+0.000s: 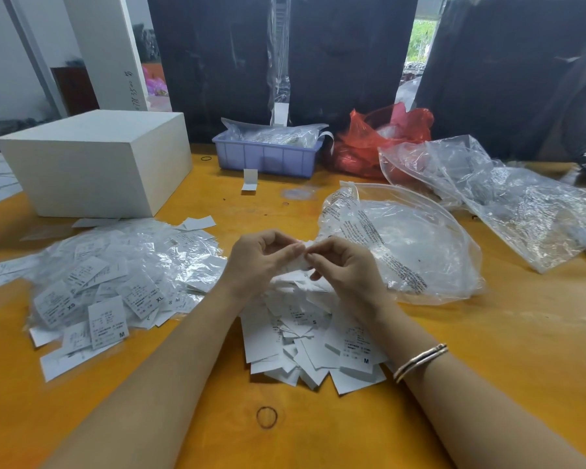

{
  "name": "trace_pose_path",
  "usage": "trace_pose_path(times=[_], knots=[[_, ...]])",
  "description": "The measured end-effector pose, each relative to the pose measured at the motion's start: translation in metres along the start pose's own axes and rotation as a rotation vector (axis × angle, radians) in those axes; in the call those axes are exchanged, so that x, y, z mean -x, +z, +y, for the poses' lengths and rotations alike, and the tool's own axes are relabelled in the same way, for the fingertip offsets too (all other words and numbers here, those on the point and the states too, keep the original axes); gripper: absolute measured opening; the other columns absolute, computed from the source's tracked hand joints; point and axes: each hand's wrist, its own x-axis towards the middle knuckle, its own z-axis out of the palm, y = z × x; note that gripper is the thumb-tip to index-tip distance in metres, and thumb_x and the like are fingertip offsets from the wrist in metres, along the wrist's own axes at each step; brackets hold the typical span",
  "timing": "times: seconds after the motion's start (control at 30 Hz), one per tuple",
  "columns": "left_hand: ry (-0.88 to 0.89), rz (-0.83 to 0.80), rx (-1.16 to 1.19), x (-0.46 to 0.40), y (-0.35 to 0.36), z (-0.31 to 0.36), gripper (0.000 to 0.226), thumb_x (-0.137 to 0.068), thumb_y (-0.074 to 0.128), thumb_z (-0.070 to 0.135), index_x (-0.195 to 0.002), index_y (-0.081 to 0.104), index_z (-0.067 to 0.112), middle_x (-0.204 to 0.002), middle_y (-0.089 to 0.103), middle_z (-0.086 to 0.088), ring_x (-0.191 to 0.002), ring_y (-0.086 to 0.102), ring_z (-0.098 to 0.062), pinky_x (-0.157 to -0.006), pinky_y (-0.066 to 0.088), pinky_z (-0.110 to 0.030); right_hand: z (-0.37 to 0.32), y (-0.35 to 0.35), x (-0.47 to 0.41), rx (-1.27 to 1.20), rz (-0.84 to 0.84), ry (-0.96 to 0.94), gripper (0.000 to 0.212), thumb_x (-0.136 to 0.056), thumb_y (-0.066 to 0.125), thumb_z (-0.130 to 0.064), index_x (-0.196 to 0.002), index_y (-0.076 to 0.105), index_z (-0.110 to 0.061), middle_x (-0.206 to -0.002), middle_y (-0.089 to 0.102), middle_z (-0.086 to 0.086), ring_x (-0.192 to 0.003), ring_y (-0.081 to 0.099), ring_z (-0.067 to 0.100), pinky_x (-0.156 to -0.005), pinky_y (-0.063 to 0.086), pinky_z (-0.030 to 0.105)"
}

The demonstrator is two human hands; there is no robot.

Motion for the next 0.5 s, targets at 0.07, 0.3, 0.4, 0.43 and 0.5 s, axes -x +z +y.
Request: trace_pose_path(times=[0.07, 0.3, 0.4, 0.43, 0.5], knots=[[0.006, 0.011, -0.047, -0.002, -0.003, 0.000, 0.008, -0.071, 0.072, 0.032, -0.074, 0.069, 0.025, -0.066, 0.069, 0.014, -0.065, 0.064, 0.001, -0.061, 0.048, -0.012, 0.001, -0.002, 0.000, 0.156, 0.026, -0.080, 0.007, -0.084, 0.066, -0.002, -0.088, 0.069, -0.006, -0.075, 0.069, 0.008, -0.065, 0.065, 0.016, -0.061, 0.054, 0.025], [-0.074, 0.367, -0.668, -0.008, -0.035, -0.011, 0.011, -0.087, 0.066, 0.030, -0.094, 0.067, 0.022, -0.080, 0.065, 0.004, -0.079, 0.062, -0.014, -0.070, 0.051, -0.026, 0.008, -0.058, -0.018, 0.654, 0.574, -0.195, 0.016, -0.090, 0.056, -0.009, -0.095, 0.070, -0.005, -0.094, 0.069, 0.009, -0.086, 0.060, 0.025, -0.078, 0.046, 0.032], [-0.195, 0.416, -1.001, -0.007, -0.046, -0.018, 0.018, -0.090, 0.061, 0.032, -0.106, 0.064, 0.025, -0.095, 0.068, 0.000, -0.095, 0.060, -0.024, -0.088, 0.041, -0.040, 0.025, -0.084, -0.020, 0.919, 0.493, 0.149, 0.026, -0.092, 0.052, -0.021, -0.108, 0.069, -0.012, -0.114, 0.063, 0.010, -0.107, 0.051, 0.031, -0.089, 0.034, 0.039], [-0.232, 0.406, -1.088, -0.007, -0.048, -0.020, 0.019, -0.090, 0.061, 0.033, -0.108, 0.064, 0.026, -0.100, 0.068, -0.001, -0.100, 0.058, -0.025, -0.089, 0.037, -0.041, 0.029, -0.088, -0.020, 1.013, 0.403, 0.276, 0.030, -0.092, 0.050, -0.028, -0.112, 0.068, -0.015, -0.121, 0.059, 0.010, -0.112, 0.047, 0.031, -0.091, 0.031, 0.039], [-0.259, 0.373, -1.219, -0.007, -0.050, -0.022, 0.023, -0.089, 0.062, 0.032, -0.111, 0.063, 0.028, -0.110, 0.065, -0.003, -0.108, 0.052, -0.026, -0.088, 0.035, -0.042, 0.033, -0.090, -0.020, 1.212, 0.207, 0.426, 0.037, -0.091, 0.044, -0.039, -0.113, 0.066, -0.019, -0.124, 0.055, 0.008, -0.115, 0.045, 0.030, -0.092, 0.030, 0.040]])
